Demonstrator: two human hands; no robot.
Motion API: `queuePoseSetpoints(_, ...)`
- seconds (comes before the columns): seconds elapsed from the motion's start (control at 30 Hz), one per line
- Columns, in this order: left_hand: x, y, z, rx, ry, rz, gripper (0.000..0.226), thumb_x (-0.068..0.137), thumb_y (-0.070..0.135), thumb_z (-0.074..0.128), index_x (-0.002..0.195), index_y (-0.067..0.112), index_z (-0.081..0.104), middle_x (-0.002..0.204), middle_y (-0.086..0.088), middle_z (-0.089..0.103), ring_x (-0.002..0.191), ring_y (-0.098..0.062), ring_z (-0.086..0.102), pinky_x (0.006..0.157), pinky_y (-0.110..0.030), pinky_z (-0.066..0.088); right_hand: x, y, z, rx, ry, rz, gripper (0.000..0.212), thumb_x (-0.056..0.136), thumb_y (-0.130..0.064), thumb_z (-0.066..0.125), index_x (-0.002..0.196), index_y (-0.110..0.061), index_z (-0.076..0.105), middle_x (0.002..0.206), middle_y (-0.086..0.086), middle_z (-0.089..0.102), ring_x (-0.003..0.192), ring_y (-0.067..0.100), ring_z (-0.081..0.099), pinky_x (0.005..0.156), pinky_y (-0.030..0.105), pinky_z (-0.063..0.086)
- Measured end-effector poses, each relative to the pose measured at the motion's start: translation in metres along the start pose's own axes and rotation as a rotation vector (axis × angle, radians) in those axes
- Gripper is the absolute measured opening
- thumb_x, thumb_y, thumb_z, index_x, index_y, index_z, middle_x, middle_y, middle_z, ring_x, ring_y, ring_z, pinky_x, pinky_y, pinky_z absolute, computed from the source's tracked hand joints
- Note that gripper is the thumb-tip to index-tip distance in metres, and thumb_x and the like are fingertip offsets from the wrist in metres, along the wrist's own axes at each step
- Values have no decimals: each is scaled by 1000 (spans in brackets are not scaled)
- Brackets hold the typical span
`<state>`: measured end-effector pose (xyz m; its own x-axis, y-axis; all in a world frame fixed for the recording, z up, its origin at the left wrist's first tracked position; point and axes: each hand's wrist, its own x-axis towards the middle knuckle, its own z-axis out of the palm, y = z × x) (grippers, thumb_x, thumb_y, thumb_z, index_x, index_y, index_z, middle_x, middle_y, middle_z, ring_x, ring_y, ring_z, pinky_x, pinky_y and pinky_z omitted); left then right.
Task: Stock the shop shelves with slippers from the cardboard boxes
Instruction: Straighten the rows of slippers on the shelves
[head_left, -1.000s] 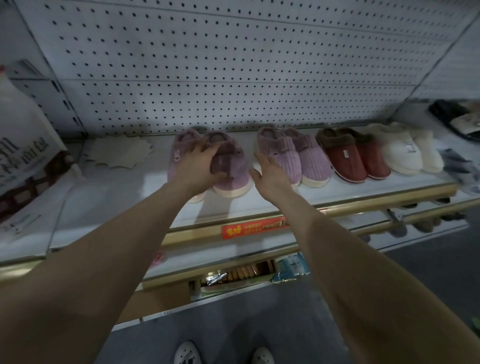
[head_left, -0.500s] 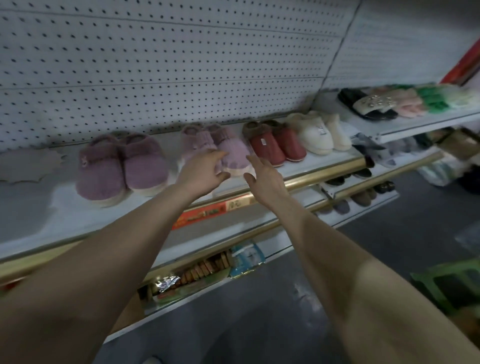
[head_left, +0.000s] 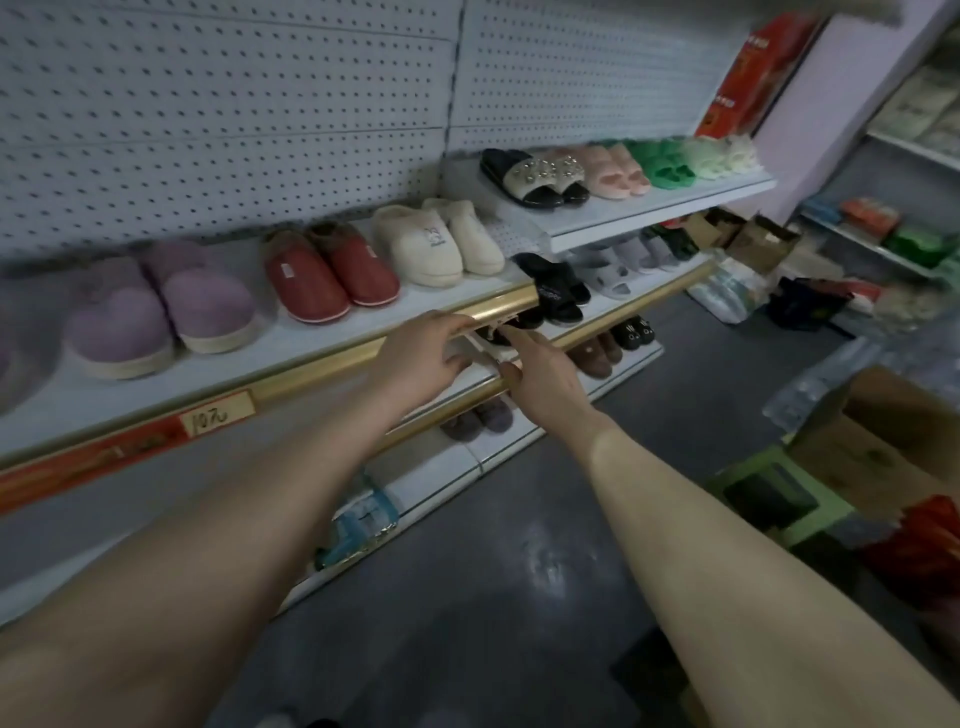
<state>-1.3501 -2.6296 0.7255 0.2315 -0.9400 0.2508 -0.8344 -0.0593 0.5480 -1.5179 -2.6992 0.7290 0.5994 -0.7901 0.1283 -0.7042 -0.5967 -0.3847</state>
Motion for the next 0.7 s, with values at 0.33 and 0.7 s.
queuePoseSetpoints(0.33, 95, 70, 111, -93, -151, 62, 40, 88, 26, 64, 127, 31, 57, 128, 2, 61, 108, -18, 61, 91, -39, 52, 35, 142, -26, -1, 34, 155, 48, 99, -24, 50, 146, -25, 43, 144, 6, 50, 128, 28, 50, 101, 36, 42)
queuePoseSetpoints(0.7, 235, 74, 211, -51, -257, 35, 43, 93, 29, 54, 136, 28, 51, 132, -2, 58, 114, -21, 59, 92, -39, 50, 163, 266, -37, -18, -112, 186, 53, 95, -18, 54, 147, -26, 42, 151, 5, 43, 138, 27, 40, 110, 39, 36)
